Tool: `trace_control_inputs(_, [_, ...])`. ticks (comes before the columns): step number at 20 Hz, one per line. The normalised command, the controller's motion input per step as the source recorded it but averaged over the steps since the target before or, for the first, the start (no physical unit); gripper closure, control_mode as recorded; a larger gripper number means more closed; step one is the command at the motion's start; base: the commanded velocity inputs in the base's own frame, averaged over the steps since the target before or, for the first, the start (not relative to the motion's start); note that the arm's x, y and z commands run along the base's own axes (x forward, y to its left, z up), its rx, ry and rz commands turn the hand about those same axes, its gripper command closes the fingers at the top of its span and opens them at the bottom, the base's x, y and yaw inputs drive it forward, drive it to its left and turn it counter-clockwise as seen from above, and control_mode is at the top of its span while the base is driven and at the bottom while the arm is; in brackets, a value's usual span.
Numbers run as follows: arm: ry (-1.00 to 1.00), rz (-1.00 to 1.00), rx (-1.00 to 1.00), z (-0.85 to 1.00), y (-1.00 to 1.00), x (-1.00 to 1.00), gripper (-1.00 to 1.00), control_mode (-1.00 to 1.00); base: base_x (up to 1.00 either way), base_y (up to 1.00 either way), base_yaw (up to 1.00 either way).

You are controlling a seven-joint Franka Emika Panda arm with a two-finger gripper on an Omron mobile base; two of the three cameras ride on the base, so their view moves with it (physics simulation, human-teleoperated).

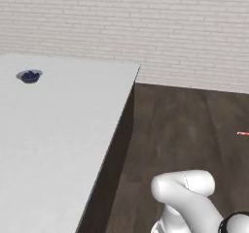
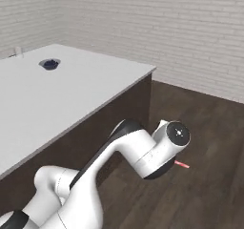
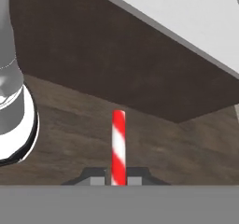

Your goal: Take a straw from the drawer in front and place it inside the glass cup on the dining counter.

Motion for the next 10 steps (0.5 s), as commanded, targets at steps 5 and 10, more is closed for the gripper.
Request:
trace_control_inputs(5, [0.0,0.0,0.0,0.0,0.0,0.0,1.0,1.0,0.94,-0.77,0.35])
trace_control_inputs(10, [0.0,0.0,0.0,0.0,0.0,0.0,1.0,1.0,0.93,-0.8,0.33])
